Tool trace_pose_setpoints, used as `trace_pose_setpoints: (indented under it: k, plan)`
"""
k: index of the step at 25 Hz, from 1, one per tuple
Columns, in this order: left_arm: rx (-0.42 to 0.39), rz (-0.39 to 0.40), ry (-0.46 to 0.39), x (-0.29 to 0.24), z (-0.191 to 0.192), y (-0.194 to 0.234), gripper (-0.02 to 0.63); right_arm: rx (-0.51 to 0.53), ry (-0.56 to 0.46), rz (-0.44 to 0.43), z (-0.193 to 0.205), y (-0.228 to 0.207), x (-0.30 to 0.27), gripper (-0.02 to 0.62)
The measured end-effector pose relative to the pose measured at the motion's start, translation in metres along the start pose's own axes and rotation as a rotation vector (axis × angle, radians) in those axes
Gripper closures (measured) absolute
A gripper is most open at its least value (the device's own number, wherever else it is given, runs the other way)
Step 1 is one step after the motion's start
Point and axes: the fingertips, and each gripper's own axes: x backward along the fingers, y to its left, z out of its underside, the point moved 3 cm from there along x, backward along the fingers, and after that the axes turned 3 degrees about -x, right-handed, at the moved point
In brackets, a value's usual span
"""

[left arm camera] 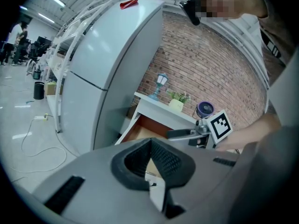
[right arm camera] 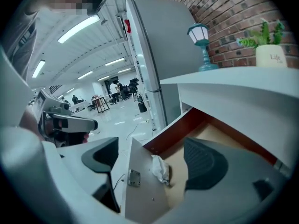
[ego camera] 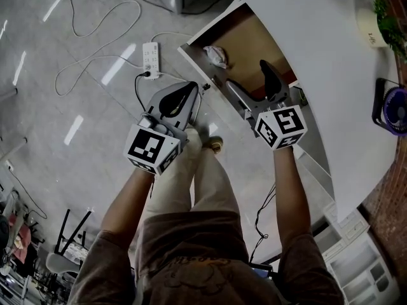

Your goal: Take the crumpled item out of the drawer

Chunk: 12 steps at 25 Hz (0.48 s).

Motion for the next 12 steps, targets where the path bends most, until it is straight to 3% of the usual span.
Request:
trace_pose_setpoints:
  k: [12]
  plan:
    - [0.012,-0.028,0.007,0.004,0.004,0.019,0.600,0.109,0.165,-0.031,0.027,-0.019,-0.062,0.173]
